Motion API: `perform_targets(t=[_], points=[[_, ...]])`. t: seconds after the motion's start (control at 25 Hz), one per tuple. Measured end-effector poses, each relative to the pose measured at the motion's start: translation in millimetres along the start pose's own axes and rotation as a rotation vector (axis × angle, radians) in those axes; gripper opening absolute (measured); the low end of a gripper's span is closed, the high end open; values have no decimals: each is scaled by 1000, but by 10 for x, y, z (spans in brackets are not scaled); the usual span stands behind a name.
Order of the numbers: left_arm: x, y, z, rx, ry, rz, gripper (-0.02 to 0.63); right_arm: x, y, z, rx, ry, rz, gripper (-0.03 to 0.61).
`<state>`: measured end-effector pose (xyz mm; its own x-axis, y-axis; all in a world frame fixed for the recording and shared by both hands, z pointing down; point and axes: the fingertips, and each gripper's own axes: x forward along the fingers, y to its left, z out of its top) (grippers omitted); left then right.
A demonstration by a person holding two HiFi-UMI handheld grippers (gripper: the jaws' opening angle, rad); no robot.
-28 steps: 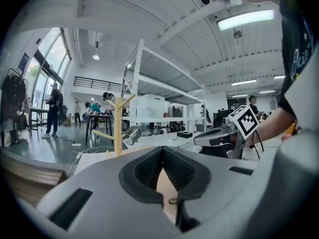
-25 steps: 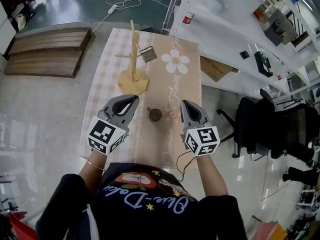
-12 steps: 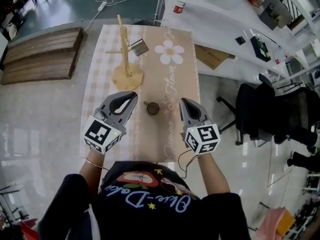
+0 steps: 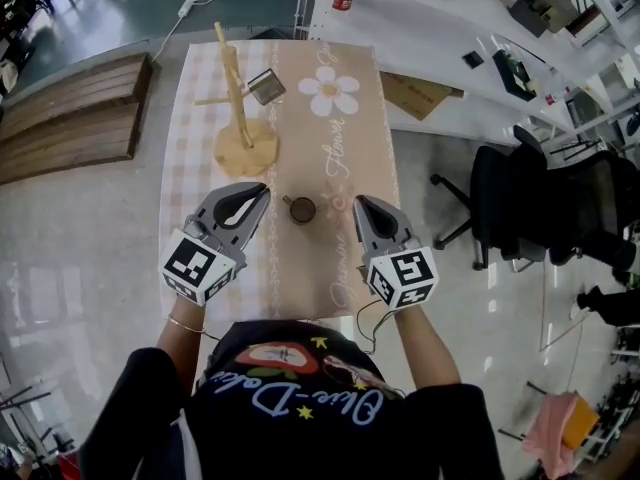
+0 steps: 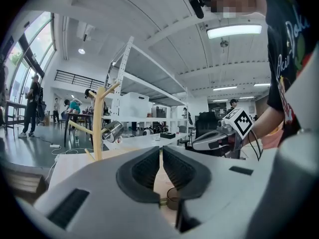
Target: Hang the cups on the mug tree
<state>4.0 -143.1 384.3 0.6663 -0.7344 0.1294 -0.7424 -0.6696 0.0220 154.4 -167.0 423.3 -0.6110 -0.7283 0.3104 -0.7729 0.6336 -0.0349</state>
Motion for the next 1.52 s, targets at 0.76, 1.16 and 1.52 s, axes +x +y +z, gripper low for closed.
perform_targets(t=[0.76, 1.16, 1.52], points=[[104, 92, -346, 10, 51, -108, 66, 142, 309, -147, -10, 23, 66, 9], [160, -1, -614, 63, 89, -216, 94, 205, 396, -305, 16, 64, 70, 9], [226, 50, -978, 74, 152, -277, 97, 257, 441, -420, 43, 74, 53, 11]])
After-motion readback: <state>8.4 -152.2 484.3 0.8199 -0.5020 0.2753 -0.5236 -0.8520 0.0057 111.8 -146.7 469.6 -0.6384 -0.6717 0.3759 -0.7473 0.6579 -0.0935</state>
